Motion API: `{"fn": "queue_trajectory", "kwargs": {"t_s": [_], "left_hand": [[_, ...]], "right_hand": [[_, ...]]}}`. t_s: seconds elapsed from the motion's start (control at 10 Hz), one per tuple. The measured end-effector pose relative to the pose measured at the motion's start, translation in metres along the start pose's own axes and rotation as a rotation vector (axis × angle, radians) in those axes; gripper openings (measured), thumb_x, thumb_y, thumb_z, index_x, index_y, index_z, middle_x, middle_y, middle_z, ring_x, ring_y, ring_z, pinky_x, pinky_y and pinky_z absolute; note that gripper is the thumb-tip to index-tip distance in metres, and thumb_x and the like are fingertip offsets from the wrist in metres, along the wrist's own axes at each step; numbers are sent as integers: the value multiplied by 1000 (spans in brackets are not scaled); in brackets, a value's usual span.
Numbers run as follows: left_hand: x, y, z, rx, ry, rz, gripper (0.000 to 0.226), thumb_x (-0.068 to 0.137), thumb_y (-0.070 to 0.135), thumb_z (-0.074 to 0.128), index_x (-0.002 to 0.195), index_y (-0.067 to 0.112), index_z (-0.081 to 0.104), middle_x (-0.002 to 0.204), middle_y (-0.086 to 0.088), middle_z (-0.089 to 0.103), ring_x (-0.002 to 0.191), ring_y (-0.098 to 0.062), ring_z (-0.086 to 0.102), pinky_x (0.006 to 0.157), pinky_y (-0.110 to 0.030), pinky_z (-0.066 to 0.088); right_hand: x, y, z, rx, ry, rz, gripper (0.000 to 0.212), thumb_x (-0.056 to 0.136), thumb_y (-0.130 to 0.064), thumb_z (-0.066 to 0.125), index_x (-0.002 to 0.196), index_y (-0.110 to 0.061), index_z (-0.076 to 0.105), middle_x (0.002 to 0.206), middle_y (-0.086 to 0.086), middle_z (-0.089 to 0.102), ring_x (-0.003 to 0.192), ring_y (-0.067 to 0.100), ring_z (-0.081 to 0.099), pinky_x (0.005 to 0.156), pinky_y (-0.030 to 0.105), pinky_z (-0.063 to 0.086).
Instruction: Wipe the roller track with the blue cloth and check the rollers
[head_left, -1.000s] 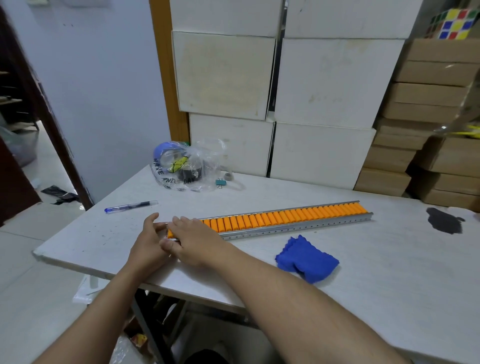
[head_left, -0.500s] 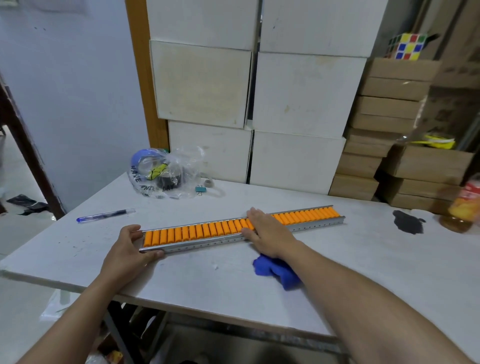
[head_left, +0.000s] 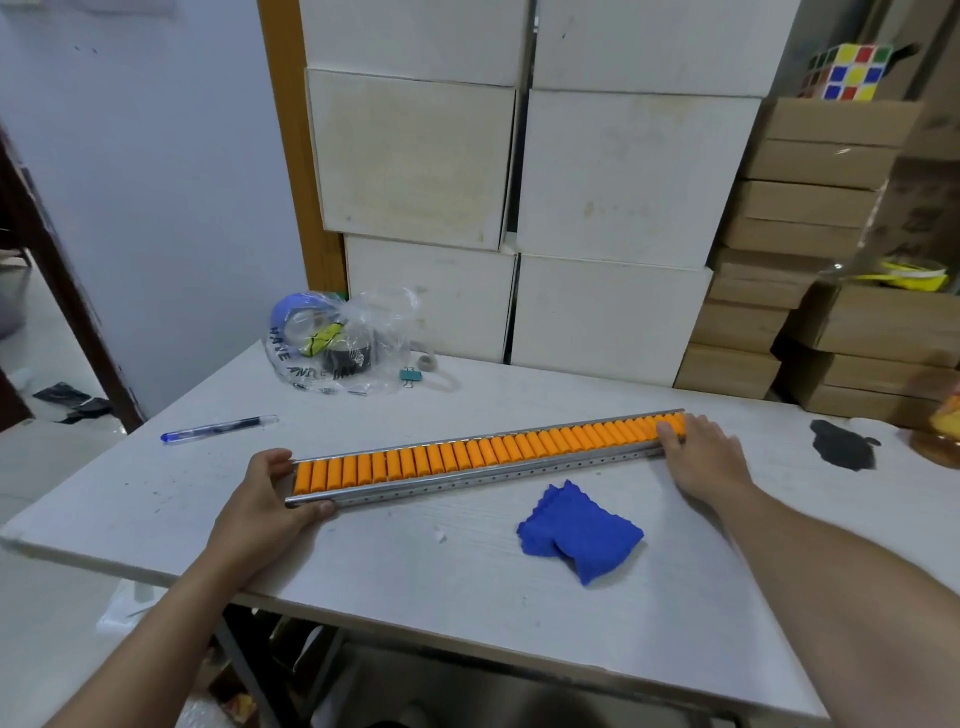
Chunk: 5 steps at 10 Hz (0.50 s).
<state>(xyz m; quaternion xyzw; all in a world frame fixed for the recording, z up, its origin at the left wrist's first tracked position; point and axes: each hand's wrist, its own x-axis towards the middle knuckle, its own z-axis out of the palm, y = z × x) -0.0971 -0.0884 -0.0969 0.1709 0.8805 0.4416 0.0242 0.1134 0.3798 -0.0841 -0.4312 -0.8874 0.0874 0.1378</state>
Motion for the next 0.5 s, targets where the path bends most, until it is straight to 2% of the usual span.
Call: {"fn": "queue_trajectory", "kwargs": {"t_s": [0.1, 0.2, 0.3, 0.4, 0.5], "left_hand": [[1, -1, -1, 18, -21, 5, 85, 66, 32, 83, 134, 22, 33, 138, -6, 50, 121, -25, 51, 98, -46, 42], [0, 2, -1, 49, -48, -2, 86, 69, 33, 81, 137, 22, 29, 142, -6, 46, 124, -28, 49, 100, -47, 41], [-5, 5, -1, 22, -44, 31, 84, 72, 26, 80, 140, 18, 31, 147, -8, 38, 132, -28, 40, 103, -45, 38], [-9, 8, -6, -4, 18, 93, 65, 74, 17, 78, 130, 16, 46, 138, -13, 41, 128, -29, 42, 100, -41, 37], [-22, -1, -8, -33, 177, 186, 28, 79, 10, 72, 103, 19, 61, 126, -13, 53, 121, -29, 47, 96, -36, 38]], "right_hand": [[-1, 3, 6, 41, 44, 44, 71, 94, -57, 20, 134, -2, 41, 138, 18, 47, 127, 33, 41, 108, 49, 30], [-11, -5, 8, 87, 62, 23, 68, 96, -53, 25, 142, -3, 34, 149, 18, 36, 137, 32, 32, 115, 46, 24], [-22, -18, 4, 148, 71, -82, 57, 99, -42, 35, 142, -4, 36, 152, 16, 34, 141, 29, 28, 116, 42, 21], [-45, -29, -12, 260, 29, -150, 46, 98, -32, 44, 138, -10, 45, 154, 7, 34, 142, 23, 28, 113, 39, 27], [-75, -19, -11, 300, -35, -221, 44, 96, -28, 47, 139, -17, 46, 157, 1, 30, 142, 18, 29, 112, 35, 29]]}}
